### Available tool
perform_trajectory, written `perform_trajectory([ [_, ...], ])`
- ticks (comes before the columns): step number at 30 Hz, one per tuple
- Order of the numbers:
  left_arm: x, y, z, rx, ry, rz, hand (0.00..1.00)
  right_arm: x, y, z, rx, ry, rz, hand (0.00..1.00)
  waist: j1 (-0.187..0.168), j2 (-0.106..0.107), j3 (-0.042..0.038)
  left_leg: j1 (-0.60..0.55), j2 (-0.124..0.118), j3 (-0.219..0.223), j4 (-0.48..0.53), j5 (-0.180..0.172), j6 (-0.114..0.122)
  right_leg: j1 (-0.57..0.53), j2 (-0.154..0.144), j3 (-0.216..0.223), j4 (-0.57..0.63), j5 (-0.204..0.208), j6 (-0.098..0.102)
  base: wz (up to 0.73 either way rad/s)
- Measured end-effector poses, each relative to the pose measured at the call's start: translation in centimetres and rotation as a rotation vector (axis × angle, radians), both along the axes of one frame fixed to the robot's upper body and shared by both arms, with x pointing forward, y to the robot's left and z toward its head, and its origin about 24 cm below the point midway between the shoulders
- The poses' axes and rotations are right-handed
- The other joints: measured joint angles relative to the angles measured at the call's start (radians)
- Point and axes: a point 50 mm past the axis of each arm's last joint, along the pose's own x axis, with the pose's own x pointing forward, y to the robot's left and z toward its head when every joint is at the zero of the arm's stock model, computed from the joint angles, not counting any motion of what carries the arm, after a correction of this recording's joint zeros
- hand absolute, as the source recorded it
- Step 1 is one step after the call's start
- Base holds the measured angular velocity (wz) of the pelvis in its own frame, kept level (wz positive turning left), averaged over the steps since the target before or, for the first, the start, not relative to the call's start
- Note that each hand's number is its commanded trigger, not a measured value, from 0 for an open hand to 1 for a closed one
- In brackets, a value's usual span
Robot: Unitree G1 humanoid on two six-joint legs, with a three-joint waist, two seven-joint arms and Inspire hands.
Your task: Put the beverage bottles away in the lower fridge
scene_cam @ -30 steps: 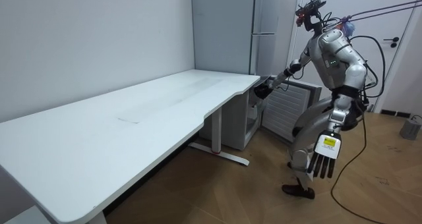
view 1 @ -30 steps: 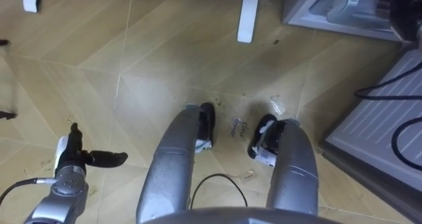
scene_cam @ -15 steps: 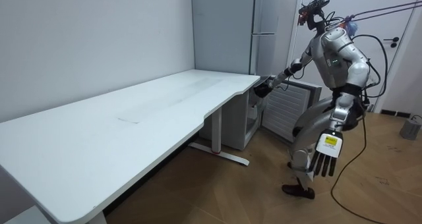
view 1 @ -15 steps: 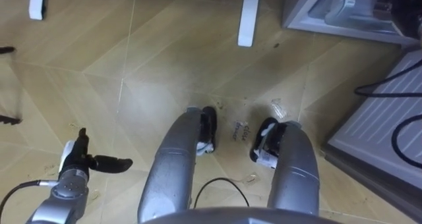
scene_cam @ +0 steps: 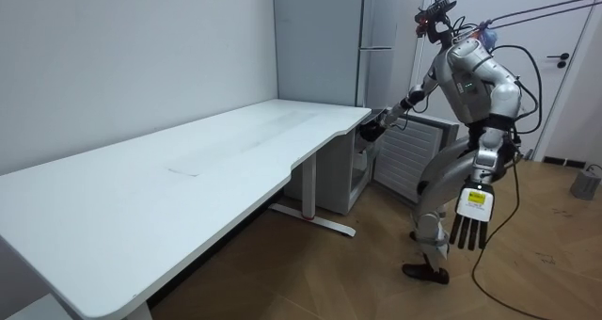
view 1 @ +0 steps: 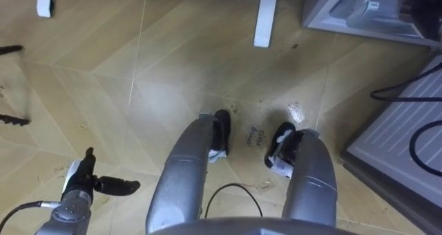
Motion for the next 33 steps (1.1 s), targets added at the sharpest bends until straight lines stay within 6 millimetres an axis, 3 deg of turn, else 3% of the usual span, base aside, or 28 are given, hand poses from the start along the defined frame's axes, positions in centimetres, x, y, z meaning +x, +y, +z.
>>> perform_trajectory([
  [6, 0.13, 0.12, 0.18, 0.005, -0.012, -0.005, 0.00, -0.03, 0.17, -0.29, -0.020, 0.035, 0.012, 0.00, 0.001, -0.005, 0.0030, 0.018, 0.007, 0.002, -0.017, 0.001, -0.001, 0.016, 0.001, -0.002, -0.013, 0.001, 0.001, 0.00],
  [14, -0.24, 0.14, 0.13, 0.005, -0.005, -0.004, 0.00, -0.09, 0.25, -0.54, -0.033, 0.059, 0.020, 0.00, 0.002, -0.023, 0.0141, 0.017, 0.017, 0.002, -0.017, 0.002, -0.004, 0.022, 0.001, -0.013, -0.019, 0.002, -0.003, 0.00],
  [33, -0.12, 0.17, 0.23, 0.004, -0.019, -0.007, 0.00, -0.21, 0.27, -0.83, -0.055, 0.084, 0.028, 0.00, 0.002, -0.026, 0.0158, 0.022, 0.016, 0.000, -0.018, 0.002, -0.004, 0.032, 0.000, -0.020, -0.025, 0.002, -0.003, 0.00],
])
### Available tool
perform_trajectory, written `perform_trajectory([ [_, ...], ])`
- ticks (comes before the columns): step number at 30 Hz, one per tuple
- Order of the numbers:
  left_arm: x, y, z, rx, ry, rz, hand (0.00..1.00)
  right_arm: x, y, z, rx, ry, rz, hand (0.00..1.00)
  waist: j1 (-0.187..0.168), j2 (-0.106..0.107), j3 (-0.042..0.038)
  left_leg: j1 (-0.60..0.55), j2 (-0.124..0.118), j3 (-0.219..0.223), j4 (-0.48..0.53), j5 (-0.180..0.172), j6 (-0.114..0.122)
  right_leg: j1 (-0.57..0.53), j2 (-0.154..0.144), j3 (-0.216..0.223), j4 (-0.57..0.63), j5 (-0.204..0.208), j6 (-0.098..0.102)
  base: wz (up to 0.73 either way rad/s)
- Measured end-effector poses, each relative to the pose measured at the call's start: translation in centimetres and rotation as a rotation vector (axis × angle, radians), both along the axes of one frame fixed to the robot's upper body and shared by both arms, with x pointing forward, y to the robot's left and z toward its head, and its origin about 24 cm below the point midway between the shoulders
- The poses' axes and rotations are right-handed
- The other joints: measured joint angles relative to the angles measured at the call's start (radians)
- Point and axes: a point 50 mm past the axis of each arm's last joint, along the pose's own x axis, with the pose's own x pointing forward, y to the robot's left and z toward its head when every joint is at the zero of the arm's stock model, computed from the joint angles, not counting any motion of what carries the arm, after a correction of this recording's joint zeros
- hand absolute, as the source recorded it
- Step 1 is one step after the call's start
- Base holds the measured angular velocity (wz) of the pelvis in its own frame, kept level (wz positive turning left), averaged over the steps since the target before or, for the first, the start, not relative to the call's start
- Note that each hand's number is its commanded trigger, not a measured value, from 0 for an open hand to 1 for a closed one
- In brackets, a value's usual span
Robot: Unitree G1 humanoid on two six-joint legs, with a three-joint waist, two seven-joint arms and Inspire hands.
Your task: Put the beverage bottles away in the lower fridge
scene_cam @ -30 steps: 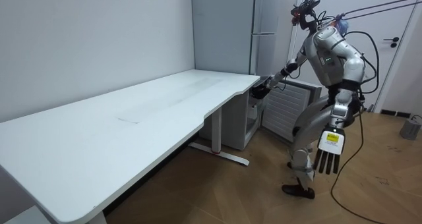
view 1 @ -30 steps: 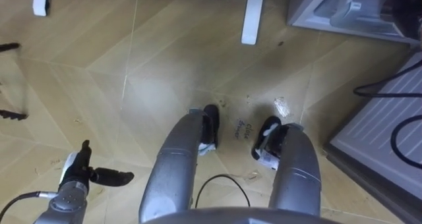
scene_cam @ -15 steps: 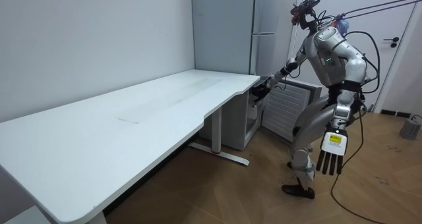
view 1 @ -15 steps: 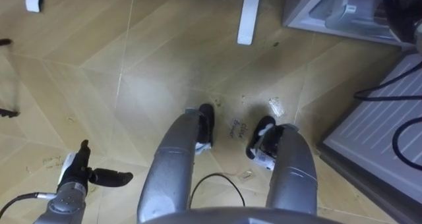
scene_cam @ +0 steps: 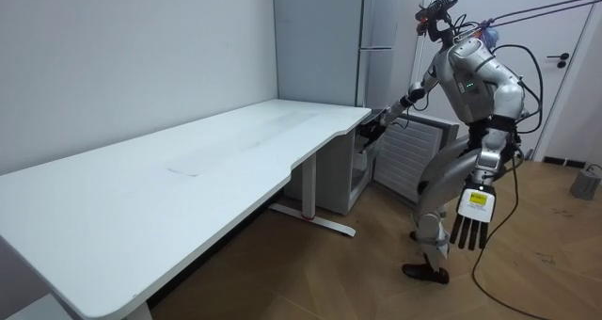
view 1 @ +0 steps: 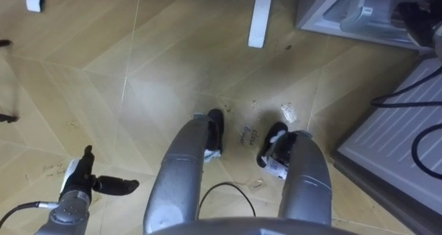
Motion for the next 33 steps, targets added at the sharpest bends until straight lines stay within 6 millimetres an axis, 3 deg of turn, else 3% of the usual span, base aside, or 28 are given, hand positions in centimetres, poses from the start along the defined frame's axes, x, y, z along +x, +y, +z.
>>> perform_trajectory([
  [18, 0.1, 0.6, 0.3, 0.017, -0.002, -0.006, 0.00, 0.0, 0.5, -0.6, 0.035, -0.006, -0.014, 0.00, 0.002, -0.001, 0.0009, 0.019, 0.002, -0.004, 0.006, -0.001, 0.000, 0.023, 0.011, -0.001, -0.005, 0.003, 0.000, -0.01],
  [26, 0.0, 0.6, 0.2, 0.018, 0.017, -0.002, 0.00, 0.0, 0.5, -0.5, 0.045, -0.007, -0.044, 0.00, 0.032, 0.035, 0.0017, 0.046, 0.017, -0.003, 0.012, -0.001, 0.000, 0.058, 0.022, -0.005, -0.019, 0.013, -0.002, -0.05],
  [33, -0.1, 0.3, 0.0, 0.014, 0.035, 0.005, 0.00, 0.1, 1.1, -1.1, 0.080, 0.012, -0.067, 0.00, 0.038, 0.042, -0.0005, 0.082, 0.017, 0.001, -0.002, 0.000, -0.002, 0.090, 0.033, 0.001, -0.034, 0.020, -0.001, -0.02],
])
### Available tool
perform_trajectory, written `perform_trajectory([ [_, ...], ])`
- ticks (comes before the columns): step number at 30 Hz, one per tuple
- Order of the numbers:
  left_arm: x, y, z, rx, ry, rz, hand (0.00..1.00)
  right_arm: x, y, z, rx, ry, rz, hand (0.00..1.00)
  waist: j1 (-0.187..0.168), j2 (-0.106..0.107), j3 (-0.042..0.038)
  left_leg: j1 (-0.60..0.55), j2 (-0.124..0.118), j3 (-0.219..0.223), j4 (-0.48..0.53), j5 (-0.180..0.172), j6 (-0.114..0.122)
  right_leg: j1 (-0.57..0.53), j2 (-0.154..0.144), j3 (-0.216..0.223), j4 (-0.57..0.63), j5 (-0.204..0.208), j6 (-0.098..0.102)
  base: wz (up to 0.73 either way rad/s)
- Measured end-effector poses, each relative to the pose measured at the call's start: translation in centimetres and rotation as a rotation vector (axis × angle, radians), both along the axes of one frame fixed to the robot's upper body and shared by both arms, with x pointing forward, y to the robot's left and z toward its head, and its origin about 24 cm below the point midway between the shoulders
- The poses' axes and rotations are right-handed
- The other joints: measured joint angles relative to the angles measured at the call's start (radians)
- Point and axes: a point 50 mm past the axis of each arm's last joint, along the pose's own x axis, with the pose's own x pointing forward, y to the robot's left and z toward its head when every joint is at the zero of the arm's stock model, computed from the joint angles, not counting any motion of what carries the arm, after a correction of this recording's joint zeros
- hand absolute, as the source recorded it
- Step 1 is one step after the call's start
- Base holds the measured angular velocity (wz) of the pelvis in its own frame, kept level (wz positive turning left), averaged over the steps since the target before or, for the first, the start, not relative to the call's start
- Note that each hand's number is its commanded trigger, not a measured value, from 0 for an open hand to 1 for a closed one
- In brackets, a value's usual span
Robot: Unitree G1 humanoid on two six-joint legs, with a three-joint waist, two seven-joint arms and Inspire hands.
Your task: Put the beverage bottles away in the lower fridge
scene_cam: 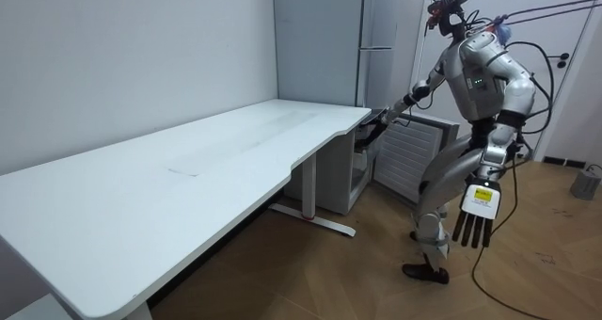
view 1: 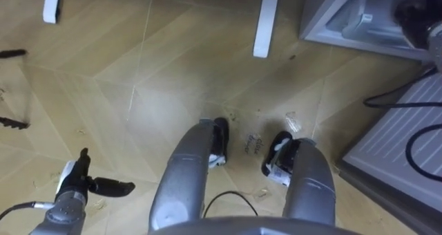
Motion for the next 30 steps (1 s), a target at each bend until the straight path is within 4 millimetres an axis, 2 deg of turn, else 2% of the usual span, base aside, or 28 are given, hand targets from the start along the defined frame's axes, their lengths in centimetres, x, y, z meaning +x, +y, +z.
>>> perform_trajectory([
  [10, 0.4, -1.0, -0.7, -0.025, 0.022, 0.000, 0.00, -1.2, 1.2, -3.1, 0.045, 0.078, 0.013, 0.00, -0.007, -0.001, -0.0005, 0.119, -0.002, 0.004, -0.073, 0.004, -0.007, 0.117, 0.008, -0.009, -0.068, 0.004, 0.005, 0.00],
  [13, 0.4, -1.0, -0.8, -0.028, 0.029, 0.000, 0.00, -1.5, 1.1, -3.5, 0.040, 0.073, 0.020, 0.00, -0.009, -0.003, -0.0009, 0.128, 0.001, 0.006, -0.078, 0.004, -0.007, 0.128, 0.015, -0.007, -0.081, 0.006, 0.007, 0.00],
  [20, 0.0, -0.7, -1.2, -0.030, 0.061, 0.014, 0.00, -3.2, 1.0, -5.7, 0.038, 0.117, 0.050, 0.00, -0.010, -0.012, -0.0041, 0.194, 0.002, 0.012, -0.107, 0.004, -0.007, 0.196, 0.026, -0.004, -0.126, 0.014, 0.020, -0.02],
  [21, 0.0, -0.5, -1.2, -0.030, 0.060, 0.020, 0.00, -3.7, 1.1, -6.3, 0.034, 0.122, 0.061, 0.00, -0.012, -0.018, -0.0054, 0.205, 0.002, 0.012, -0.116, 0.004, -0.007, 0.207, 0.029, -0.004, -0.136, 0.016, 0.022, 0.00],
  [23, 0.2, -0.7, -1.2, -0.037, 0.052, 0.030, 0.00, -4.8, 1.4, -7.7, 0.013, 0.133, 0.100, 0.00, -0.016, -0.036, -0.0132, 0.225, 0.004, 0.011, -0.125, 0.004, -0.007, 0.231, 0.033, -0.009, -0.156, 0.022, 0.024, 0.00],
  [25, 0.5, -0.9, -1.3, -0.043, 0.048, 0.033, 0.00, -5.9, 1.6, -8.7, 0.008, 0.135, 0.126, 0.00, -0.031, -0.038, -0.0153, 0.237, 0.009, -0.004, -0.130, 0.004, -0.007, 0.264, 0.042, -0.024, -0.182, 0.029, 0.027, 0.07],
  [26, 0.6, -0.8, -1.4, -0.040, 0.048, 0.035, 0.00, -6.4, 2.0, -9.4, 0.005, 0.143, 0.147, 0.00, -0.039, -0.045, -0.0199, 0.243, 0.016, -0.002, -0.136, 0.004, -0.007, 0.276, 0.051, -0.027, -0.200, 0.037, 0.029, 0.00],
  [28, 0.6, -0.6, -1.5, -0.035, 0.056, 0.041, 0.00, -7.1, 2.6, -10.3, -0.002, 0.158, 0.174, 0.00, -0.047, -0.052, -0.0246, 0.256, 0.026, 0.002, -0.144, 0.003, -0.008, 0.293, 0.063, -0.027, -0.229, 0.055, 0.027, -0.20],
  [30, 0.6, -0.6, -1.5, -0.032, 0.057, 0.042, 0.00, -7.8, 2.8, -10.9, -0.002, 0.163, 0.187, 0.00, -0.049, -0.052, -0.0255, 0.274, 0.035, 0.015, -0.153, 0.001, -0.005, 0.310, 0.079, -0.011, -0.253, 0.070, 0.033, -0.27],
])
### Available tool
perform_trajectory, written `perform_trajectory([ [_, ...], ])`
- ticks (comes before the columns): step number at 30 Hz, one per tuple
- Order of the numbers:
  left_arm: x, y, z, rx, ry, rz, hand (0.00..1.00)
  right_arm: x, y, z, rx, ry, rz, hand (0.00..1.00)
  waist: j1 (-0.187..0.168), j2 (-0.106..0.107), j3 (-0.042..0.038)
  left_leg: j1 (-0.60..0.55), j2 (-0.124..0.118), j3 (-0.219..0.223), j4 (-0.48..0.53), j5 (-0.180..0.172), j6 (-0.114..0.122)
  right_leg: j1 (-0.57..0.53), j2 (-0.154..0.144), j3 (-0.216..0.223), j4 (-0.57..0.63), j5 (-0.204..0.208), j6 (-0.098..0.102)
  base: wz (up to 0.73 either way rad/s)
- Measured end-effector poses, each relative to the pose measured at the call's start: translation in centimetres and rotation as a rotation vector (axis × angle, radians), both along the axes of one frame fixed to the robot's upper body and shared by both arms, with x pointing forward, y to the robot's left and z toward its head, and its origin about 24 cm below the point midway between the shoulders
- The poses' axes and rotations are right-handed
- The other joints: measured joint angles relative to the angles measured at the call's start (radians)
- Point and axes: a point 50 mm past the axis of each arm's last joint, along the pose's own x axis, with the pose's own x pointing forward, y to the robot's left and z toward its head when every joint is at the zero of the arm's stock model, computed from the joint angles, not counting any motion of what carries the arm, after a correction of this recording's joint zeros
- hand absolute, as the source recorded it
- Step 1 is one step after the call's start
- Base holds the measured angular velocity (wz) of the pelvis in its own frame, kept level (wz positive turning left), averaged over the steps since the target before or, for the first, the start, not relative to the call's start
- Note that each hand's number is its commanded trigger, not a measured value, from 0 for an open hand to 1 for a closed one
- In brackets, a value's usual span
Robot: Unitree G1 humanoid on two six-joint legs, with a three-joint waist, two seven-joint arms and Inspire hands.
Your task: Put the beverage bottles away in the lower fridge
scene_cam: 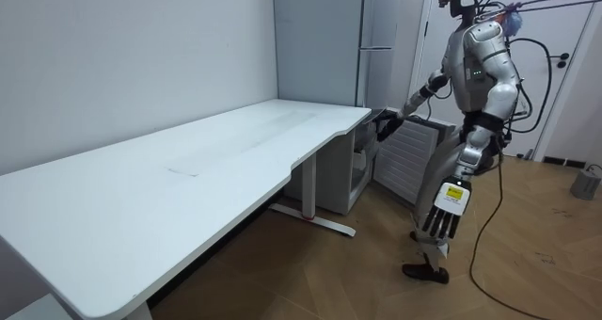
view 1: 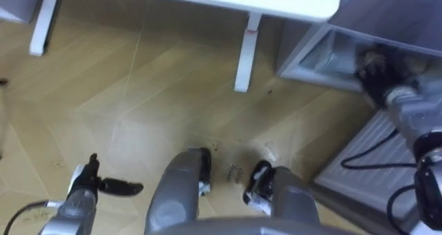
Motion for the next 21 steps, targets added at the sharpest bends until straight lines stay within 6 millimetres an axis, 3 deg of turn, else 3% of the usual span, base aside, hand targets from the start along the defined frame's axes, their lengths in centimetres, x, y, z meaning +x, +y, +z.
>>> perform_trajectory([
  [5, -0.7, 0.0, -0.5, -0.008, 0.010, 0.039, 0.00, -2.9, 0.3, -2.3, -0.009, 0.068, 0.006, 0.00, -0.001, 0.010, -0.0072, 0.080, -0.001, 0.035, -0.048, 0.001, 0.004, 0.056, 0.016, 0.049, -0.054, 0.026, 0.014, -0.26],
  [7, -1.2, 0.0, -0.7, -0.015, 0.017, 0.062, 0.00, -3.8, 0.8, -3.2, -0.013, 0.088, 0.020, 0.00, -0.017, 0.018, -0.0120, 0.097, -0.002, 0.031, -0.057, 0.001, 0.004, 0.078, 0.019, 0.047, -0.072, 0.030, 0.016, -0.03],
  [17, -2.4, -1.5, -1.7, -0.082, 0.047, 0.107, 0.00, -7.0, 1.7, -5.2, -0.069, 0.163, 0.109, 0.00, -0.075, 0.036, -0.0168, 0.180, -0.016, 0.038, -0.102, 0.002, 0.003, 0.151, 0.011, 0.049, -0.090, 0.022, 0.023, 0.01],
  [21, -2.4, -1.8, -1.7, -0.084, 0.043, 0.110, 0.00, -7.6, 2.1, -5.7, -0.076, 0.210, 0.115, 0.00, -0.082, 0.038, -0.0166, 0.186, -0.017, 0.043, -0.108, 0.002, 0.002, 0.152, 0.012, 0.056, -0.091, 0.020, 0.023, -0.04],
])
